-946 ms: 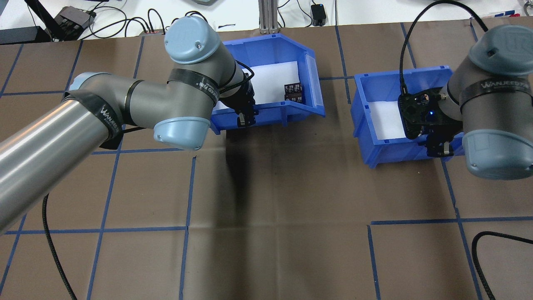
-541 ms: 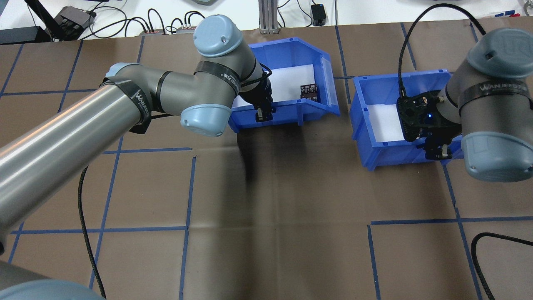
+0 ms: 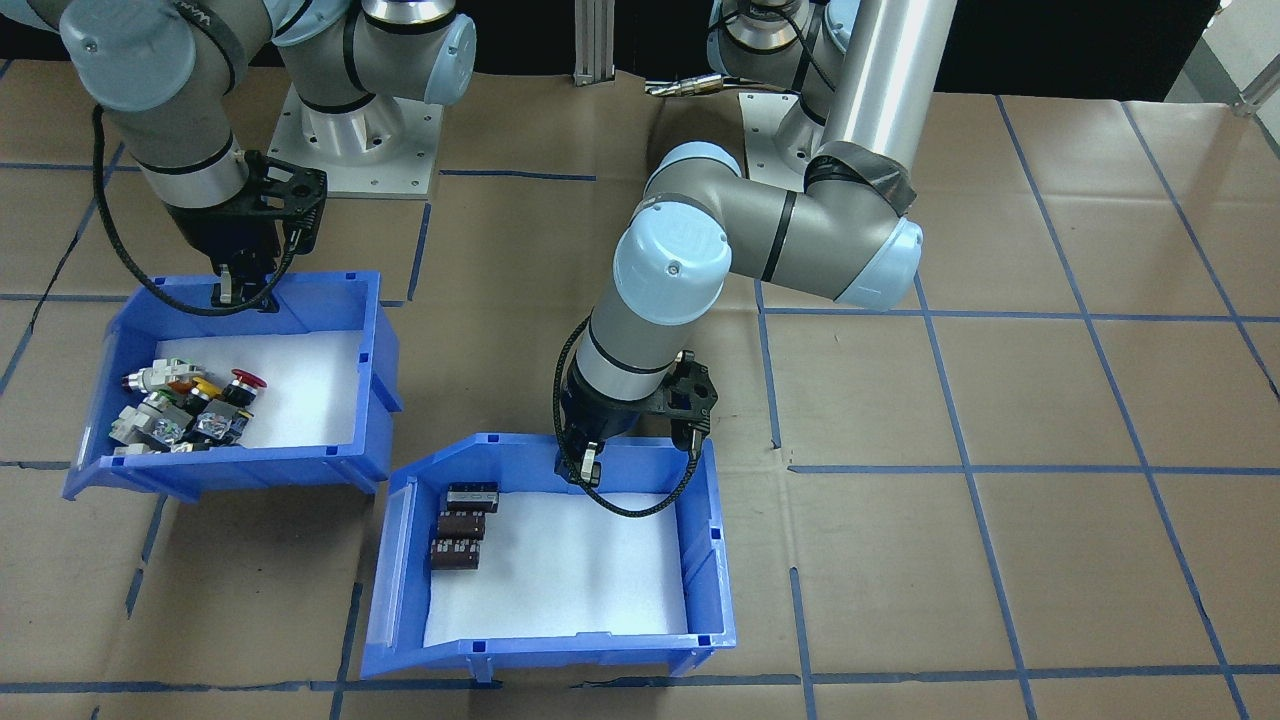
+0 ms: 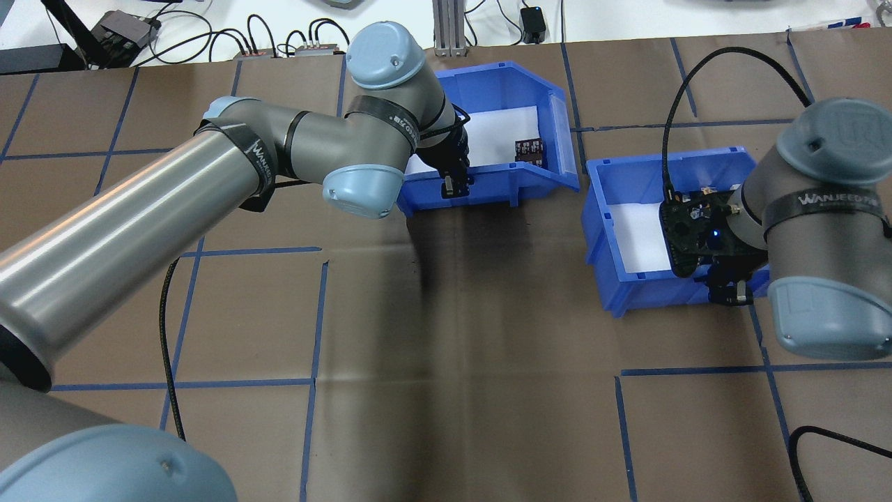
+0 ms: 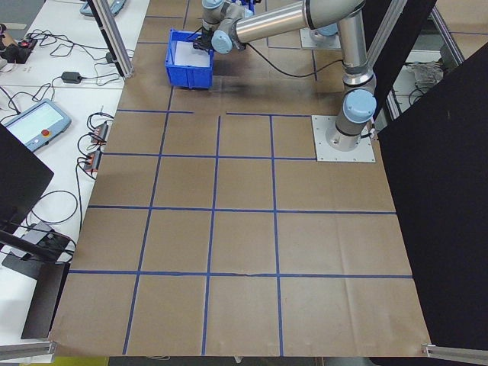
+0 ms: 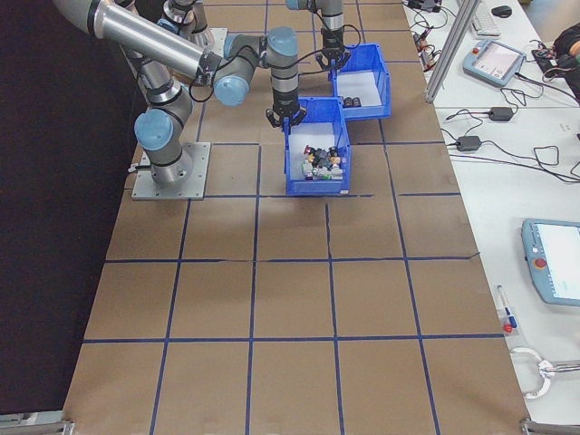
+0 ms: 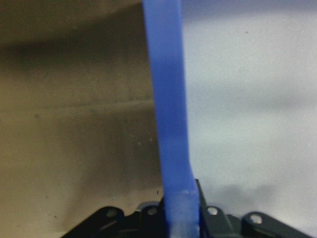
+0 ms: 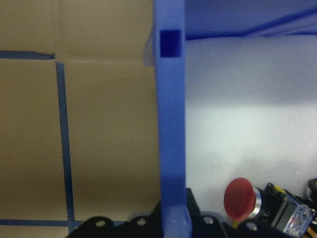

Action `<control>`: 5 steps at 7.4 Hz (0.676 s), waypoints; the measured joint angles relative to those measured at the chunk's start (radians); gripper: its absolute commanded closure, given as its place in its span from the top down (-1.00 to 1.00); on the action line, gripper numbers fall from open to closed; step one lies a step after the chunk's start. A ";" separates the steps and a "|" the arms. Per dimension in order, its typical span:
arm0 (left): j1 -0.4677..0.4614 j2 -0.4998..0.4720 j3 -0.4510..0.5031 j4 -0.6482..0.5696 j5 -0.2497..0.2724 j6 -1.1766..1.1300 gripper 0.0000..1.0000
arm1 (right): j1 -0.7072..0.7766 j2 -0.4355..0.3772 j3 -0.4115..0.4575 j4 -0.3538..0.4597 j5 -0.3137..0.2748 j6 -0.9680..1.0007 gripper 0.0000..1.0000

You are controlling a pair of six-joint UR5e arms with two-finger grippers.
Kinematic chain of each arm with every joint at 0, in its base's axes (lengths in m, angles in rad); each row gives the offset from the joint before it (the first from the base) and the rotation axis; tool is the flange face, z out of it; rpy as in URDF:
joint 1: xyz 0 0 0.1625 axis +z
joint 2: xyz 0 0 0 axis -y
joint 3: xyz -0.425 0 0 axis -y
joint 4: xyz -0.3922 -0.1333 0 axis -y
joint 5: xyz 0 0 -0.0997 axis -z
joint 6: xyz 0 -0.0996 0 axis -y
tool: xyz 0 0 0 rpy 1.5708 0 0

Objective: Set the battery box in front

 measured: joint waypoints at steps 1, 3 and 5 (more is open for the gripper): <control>-0.001 -0.006 0.006 -0.008 0.003 0.001 0.03 | 0.001 -0.029 0.020 0.007 -0.004 0.000 -1.00; 0.000 -0.007 0.012 -0.050 0.007 0.011 0.98 | 0.003 -0.093 0.058 0.048 -0.001 0.034 -1.00; 0.006 0.009 0.017 -0.093 0.009 0.074 0.98 | 0.012 -0.148 0.103 0.067 0.029 0.103 -1.00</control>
